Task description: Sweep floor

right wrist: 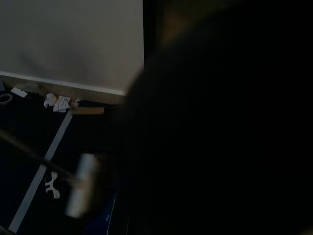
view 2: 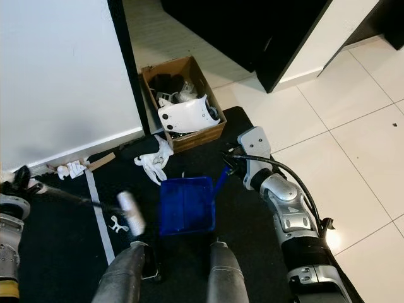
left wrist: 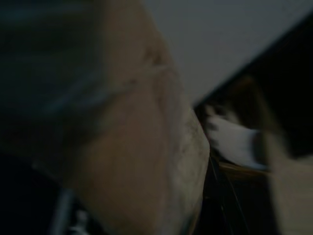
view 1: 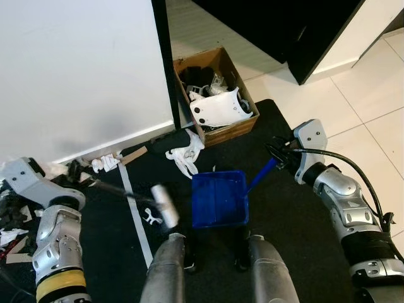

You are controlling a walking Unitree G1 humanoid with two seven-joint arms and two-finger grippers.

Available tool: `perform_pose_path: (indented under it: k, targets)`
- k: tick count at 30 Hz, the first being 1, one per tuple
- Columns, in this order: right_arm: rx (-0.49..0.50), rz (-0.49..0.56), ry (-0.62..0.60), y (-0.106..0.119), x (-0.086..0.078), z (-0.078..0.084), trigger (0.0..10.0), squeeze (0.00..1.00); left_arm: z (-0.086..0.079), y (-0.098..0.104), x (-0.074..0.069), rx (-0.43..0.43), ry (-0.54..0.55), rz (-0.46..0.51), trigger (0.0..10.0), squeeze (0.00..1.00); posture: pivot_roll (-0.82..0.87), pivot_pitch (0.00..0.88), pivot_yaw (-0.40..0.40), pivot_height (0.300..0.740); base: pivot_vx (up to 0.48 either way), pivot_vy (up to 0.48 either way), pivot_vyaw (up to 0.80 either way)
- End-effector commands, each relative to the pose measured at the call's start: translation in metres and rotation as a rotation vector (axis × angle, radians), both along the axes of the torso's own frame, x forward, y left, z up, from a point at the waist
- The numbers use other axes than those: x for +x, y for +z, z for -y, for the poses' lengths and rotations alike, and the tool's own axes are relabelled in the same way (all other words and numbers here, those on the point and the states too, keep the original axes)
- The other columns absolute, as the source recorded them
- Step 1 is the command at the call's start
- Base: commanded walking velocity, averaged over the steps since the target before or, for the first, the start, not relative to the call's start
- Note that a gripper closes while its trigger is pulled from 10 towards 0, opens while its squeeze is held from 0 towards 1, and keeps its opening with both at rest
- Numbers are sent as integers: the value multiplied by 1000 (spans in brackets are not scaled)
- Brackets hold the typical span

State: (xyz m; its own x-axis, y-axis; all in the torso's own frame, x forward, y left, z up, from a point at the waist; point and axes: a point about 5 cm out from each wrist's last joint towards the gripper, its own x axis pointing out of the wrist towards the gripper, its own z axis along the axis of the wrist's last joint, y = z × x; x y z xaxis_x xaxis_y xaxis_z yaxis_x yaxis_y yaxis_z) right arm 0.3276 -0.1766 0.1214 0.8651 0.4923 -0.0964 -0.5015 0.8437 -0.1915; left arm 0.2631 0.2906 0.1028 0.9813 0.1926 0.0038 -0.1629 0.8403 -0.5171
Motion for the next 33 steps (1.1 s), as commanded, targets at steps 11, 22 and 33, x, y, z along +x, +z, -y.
perform_pose_path:
  k: [11,22,33]
  targets:
    - [18,-37,-2,-10,-5,1,10000,0,-44,37,-22,384,37,-25,10000,0,-57,336,-45,740,0,0,0]
    - [22,-40,3,-11,-4,-1,10000,0,-55,14,-26,530,40,-182,10000,0,-67,341,-49,740,0,0,0]
    - [14,-35,-8,-9,-5,5,10000,0,-13,-52,-18,230,-14,-276,10000,0,-99,344,-53,740,0,0,0]
